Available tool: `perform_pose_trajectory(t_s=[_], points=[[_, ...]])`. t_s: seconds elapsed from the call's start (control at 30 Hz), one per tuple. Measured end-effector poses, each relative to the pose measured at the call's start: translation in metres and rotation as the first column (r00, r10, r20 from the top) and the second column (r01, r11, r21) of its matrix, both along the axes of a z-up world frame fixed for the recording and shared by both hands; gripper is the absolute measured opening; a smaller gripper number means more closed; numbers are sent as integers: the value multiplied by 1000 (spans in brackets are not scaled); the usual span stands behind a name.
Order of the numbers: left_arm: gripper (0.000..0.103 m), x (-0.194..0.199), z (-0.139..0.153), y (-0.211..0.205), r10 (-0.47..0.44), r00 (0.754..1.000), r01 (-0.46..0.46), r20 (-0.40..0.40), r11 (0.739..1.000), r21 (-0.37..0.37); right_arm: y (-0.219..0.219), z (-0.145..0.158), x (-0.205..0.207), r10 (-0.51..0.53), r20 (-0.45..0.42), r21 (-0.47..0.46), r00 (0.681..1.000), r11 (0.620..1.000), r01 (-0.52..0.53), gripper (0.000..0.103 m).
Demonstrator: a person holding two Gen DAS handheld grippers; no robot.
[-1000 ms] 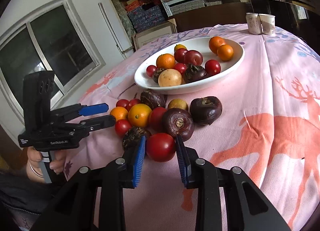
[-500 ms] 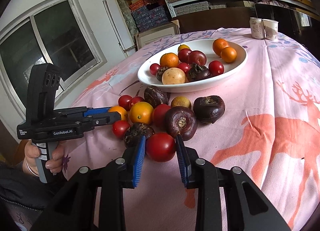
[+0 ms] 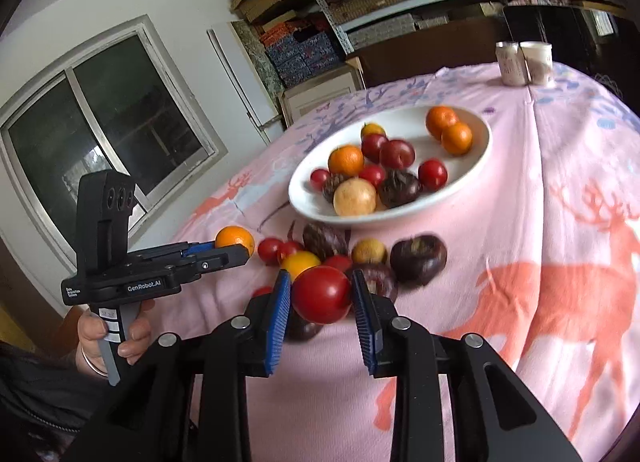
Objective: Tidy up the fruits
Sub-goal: 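Grasp a red tomato with the right tool while the left tool grasps an orange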
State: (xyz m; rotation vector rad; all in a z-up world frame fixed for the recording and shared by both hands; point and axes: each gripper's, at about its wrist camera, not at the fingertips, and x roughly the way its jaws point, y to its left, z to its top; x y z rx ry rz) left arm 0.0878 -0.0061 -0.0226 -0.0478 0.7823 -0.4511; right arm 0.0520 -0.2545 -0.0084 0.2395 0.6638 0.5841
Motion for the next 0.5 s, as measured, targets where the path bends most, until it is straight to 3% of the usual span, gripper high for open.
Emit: perform_pose_trajectory(t_s=[0.13,0.33,0.37,0.4,0.43,0.5], points=[[36,28,23,-14,-5,998,4,55,1000,29,-3,27,40,-64,40,-35,997,997,65,31],[37,88,29,-46,-11,999,8,52,998,66,0,25,109,-152,-3,-62,988,987,151,31],[41,96,28,-50,-8,999,4,53,997,75,1,22,117,-161,-2,-70,987,985,161,33],[57,103,25,-52,-3,999,-1,51,996,89,2,20,123,-175,-3,-74,985,982,174,34],[63,108,23,-53,22,998,-27,53,994,105,1,17,127,-191,-7,-75,982,979,190,45],[68,110,20,-47,39,998,-43,41,995,93,-3,13,123,-206,-16,-48,978,978,205,49]])
